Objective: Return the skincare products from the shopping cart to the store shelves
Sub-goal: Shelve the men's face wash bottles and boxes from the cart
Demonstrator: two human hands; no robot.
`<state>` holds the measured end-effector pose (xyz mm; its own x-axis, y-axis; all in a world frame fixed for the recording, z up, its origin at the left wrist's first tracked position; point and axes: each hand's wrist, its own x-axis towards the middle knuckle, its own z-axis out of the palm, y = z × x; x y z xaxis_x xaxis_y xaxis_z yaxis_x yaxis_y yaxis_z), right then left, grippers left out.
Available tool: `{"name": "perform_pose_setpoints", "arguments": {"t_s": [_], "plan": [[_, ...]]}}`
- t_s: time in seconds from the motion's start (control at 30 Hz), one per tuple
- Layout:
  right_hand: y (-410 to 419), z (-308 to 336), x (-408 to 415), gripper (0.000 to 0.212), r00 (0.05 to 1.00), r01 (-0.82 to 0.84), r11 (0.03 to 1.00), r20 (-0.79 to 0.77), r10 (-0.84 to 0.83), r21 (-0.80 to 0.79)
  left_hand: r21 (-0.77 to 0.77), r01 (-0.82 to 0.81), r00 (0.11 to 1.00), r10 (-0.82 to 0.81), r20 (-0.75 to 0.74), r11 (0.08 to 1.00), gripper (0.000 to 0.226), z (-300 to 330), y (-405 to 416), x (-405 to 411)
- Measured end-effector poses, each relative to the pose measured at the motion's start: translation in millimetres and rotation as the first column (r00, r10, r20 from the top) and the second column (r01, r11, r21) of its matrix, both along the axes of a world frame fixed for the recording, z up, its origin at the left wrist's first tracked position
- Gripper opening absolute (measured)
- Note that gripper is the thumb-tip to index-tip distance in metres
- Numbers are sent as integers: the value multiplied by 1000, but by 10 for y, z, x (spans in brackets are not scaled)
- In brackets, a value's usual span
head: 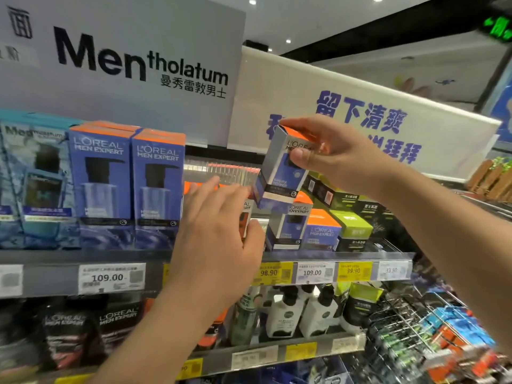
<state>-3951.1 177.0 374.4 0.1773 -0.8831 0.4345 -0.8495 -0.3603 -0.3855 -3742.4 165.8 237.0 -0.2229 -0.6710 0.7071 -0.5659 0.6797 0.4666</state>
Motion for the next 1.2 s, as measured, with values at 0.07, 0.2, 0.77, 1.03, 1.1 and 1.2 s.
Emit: {"name": "perform_pose_setpoints", "arguments": {"t_s": [0.07,0.2,0.77,1.03,1.1,1.2], "plan": [[-9,-1,-13,52,1000,-5,1000,18,4,20,-3,-23,1000,23,13,1000,52,5,-4,0],[-39,5,-33,56,1000,-3,999,25,1,53,-16,-85,994,86,74,996,57,50,-13,32],[-97,72,102,53,987,80,989,-148,-62,121,45,-115,983,107,151,992,62,17,-83,66],[-223,-108,215,57,941,132,972,-331,-62,195,40,-104,984,97,150,994,64,4,-90,72],[-249,-181,228,54,930,139,965,-364,-50,224,40,-98,985,92,147,994,61,2,-91,78],[-263,-262,259,54,924,162,953,-378,-56,255,44,-91,986,83,148,995,61,0,-93,90]]}}
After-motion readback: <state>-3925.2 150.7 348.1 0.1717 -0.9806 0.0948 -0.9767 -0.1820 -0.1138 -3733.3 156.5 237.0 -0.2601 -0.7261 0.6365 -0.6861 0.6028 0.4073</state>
